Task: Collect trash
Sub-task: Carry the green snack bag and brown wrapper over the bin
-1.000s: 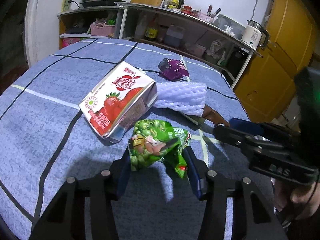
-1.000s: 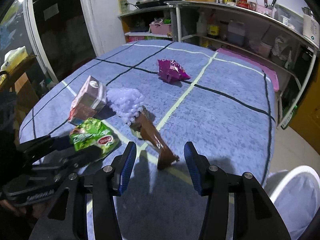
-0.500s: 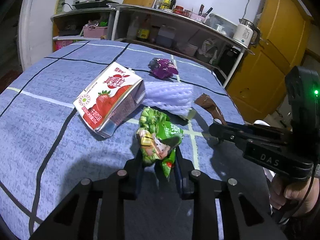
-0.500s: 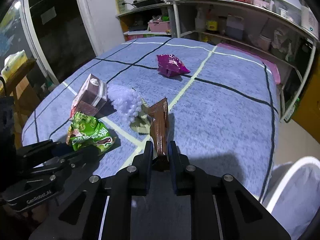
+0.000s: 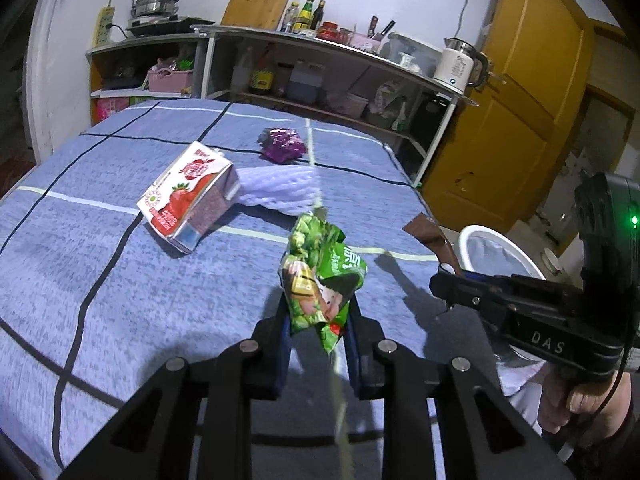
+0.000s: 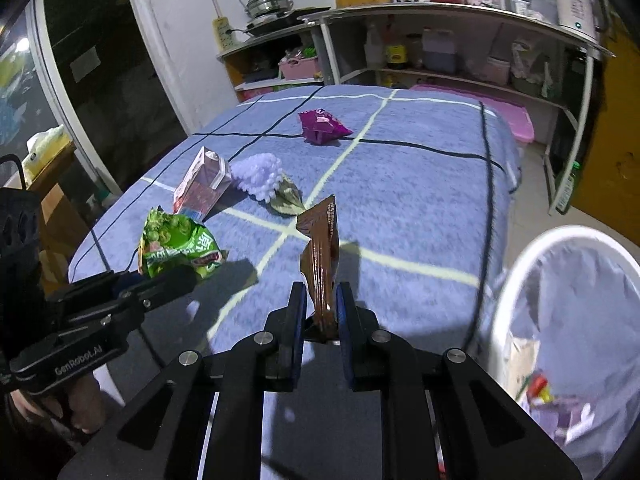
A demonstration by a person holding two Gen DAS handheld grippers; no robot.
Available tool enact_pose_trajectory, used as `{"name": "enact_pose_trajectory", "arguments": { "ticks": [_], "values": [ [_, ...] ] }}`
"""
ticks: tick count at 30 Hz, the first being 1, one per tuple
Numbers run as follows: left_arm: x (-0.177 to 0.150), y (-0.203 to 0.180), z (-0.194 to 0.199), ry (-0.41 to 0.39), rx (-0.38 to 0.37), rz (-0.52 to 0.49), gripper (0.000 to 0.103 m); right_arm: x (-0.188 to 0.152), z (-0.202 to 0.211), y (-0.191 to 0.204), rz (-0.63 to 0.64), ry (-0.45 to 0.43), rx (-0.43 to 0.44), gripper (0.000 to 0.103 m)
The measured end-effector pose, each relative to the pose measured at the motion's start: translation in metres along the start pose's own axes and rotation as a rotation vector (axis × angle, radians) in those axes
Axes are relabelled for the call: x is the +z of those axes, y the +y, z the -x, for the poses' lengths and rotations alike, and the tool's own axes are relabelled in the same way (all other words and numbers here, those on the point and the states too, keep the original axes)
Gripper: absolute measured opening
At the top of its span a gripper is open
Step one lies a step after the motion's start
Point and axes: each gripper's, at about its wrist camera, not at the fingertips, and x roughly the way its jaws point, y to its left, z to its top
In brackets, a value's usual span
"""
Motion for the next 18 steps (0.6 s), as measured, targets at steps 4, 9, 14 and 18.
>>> {"name": "enact_pose_trajectory", "arguments": {
  "ticks": [4, 9, 14, 18],
  "values": [
    [-0.002, -0.013, 0.01, -0.009, -0.014, -0.019, 0.024, -0.01, 0.019, 0.0, -0.014, -0.022, -0.009, 0.016],
    [-0.006, -0.027, 0.019, -0.017, -0.03, -0.041, 0.024, -0.021, 0.039, -0.001, -0.025, -0.047, -0.018, 0.016],
    [-0.012, -0.041, 0.025, -0.017, -0.044, -0.063, 0.024, -0.032, 0.057, -0.002, -0.036, -0.069, -0.022, 0.016],
    [-0.014, -0.052, 0.027, -0.012, -0.06, -0.08, 0.024, -0.04, 0.069, -0.005, -0.049, -0.084, -0.027, 0.016]
  ]
}}
